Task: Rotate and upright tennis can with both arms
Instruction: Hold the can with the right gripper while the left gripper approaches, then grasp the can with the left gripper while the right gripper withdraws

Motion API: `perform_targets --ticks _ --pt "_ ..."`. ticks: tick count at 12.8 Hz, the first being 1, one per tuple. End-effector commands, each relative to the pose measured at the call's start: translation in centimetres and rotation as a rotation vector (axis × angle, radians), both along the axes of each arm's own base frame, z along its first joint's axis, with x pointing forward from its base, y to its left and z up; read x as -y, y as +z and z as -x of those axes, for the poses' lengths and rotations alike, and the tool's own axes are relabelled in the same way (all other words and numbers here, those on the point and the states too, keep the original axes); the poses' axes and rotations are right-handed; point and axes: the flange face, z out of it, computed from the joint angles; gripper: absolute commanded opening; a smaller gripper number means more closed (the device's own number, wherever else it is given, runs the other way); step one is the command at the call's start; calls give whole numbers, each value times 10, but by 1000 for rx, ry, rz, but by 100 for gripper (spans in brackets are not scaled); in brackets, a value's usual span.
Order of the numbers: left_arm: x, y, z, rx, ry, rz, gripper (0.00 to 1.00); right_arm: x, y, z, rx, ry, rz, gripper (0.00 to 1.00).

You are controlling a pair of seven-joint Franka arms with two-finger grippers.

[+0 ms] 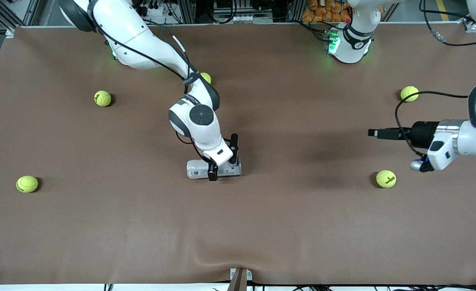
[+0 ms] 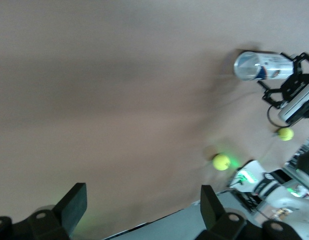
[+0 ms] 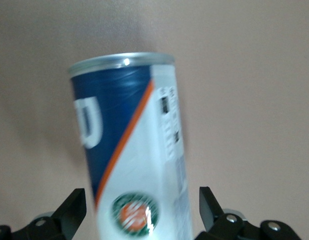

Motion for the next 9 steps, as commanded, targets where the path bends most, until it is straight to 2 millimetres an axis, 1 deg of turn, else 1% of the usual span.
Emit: perform_targets --ticks 1,2,3,4,6,7,8,9 --pt "38 -26 -14 5 65 74 100 5 52 8 -110 -120 -43 100" --pt "56 -36 -19 14 105 84 100 8 64 8 -144 -154 -57 100" --pt "84 -44 -22 26 144 96 100 8 80 4 -148 -168 -64 100" --pt "112 -59 -26 20 187 105 100 12 92 -4 -153 -189 -62 100" --pt "160 -84 -30 31 259 127 100 49 96 -28 -185 -269 -81 100" --pt "178 -96 -32 36 296 147 100 68 102 -38 -185 -303 -86 100" --pt "197 -107 -31 31 331 171 99 104 114 -56 -181 -362 -91 100" --pt "212 -122 -31 17 374 199 94 147 125 -76 -167 -436 -106 100"
